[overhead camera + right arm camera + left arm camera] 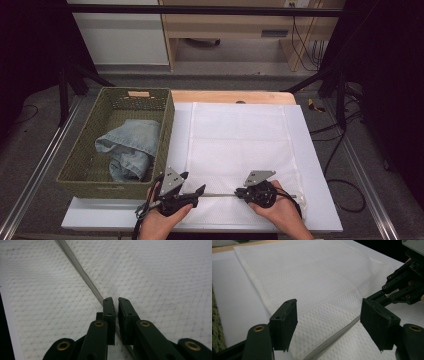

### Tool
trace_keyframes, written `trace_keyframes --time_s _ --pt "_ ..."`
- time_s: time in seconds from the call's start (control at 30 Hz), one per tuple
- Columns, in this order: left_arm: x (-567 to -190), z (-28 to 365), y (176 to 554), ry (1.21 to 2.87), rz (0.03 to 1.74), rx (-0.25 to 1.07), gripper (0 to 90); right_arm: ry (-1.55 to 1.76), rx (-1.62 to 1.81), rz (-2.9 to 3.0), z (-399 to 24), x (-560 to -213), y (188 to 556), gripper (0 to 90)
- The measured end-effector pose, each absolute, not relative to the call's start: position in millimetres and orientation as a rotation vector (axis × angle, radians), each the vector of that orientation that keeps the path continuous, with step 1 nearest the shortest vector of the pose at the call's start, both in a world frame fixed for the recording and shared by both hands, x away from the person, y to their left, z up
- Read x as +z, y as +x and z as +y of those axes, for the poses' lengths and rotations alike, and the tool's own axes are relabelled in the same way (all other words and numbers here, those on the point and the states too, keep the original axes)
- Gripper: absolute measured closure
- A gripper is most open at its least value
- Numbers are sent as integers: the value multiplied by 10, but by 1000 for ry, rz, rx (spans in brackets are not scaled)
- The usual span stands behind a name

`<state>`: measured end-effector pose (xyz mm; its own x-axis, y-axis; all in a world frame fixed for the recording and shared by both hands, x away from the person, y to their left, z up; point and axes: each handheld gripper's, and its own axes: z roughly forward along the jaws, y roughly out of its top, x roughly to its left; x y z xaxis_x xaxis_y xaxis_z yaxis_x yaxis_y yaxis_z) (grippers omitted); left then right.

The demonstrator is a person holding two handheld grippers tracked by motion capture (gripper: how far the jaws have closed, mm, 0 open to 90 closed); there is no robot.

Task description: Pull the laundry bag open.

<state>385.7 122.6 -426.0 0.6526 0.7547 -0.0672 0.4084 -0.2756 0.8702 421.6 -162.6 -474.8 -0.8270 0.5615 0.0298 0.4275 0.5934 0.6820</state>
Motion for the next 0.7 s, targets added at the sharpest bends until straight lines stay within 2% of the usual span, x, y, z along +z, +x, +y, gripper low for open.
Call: trace_keyframes --time_s 0.17,0.7 --pt "-4262 1220 3853 1904 915 450 298 831 1069 2628 -1641 -4727 4222 891" --pt "-4212 1219 3819 1907 907 467 289 822 1142 2541 -1698 -4530 4205 900"
